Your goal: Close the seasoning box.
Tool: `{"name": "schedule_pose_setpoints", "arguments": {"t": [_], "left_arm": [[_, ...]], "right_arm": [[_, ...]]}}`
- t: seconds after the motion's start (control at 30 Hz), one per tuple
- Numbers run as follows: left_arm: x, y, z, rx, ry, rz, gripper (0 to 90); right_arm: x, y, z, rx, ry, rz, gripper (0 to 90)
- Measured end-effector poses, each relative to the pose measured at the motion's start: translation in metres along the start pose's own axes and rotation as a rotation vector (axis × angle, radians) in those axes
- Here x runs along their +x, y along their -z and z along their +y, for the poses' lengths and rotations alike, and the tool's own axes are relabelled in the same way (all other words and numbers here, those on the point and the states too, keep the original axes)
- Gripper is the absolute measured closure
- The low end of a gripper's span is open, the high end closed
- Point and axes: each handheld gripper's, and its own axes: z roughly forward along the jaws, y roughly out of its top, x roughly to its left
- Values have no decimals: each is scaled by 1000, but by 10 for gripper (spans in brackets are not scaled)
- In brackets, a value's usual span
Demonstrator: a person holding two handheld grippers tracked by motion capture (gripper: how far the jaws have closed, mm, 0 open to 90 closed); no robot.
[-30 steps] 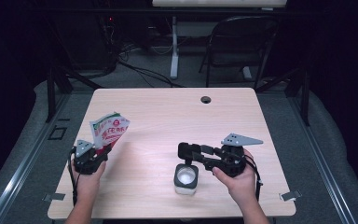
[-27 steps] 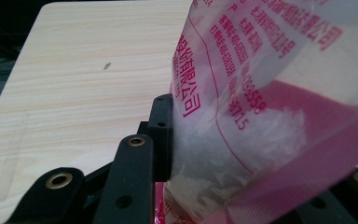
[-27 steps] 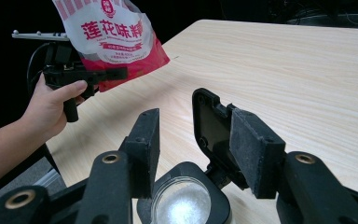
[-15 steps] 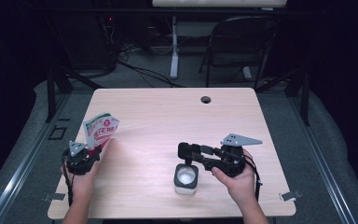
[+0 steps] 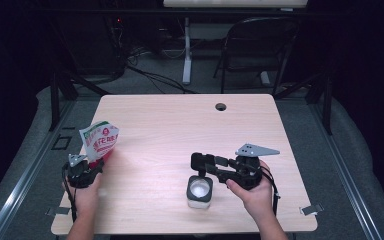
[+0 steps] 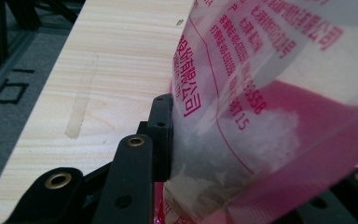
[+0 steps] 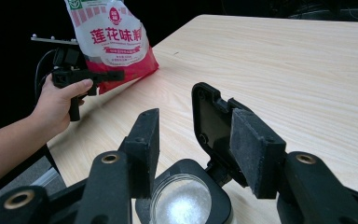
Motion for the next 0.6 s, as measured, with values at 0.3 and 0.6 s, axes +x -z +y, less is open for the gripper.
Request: {"name": "schedule_pose_setpoints", "arguments": {"t": [0.3, 0.6], "left_arm": [[0, 0, -1, 0, 24, -15, 620], [-9, 1, 0, -2, 9, -40, 402]], "right_arm": [[-1, -1, -1, 3, -4, 2, 523], [-1, -2, -1, 2, -10, 4, 523]]}}
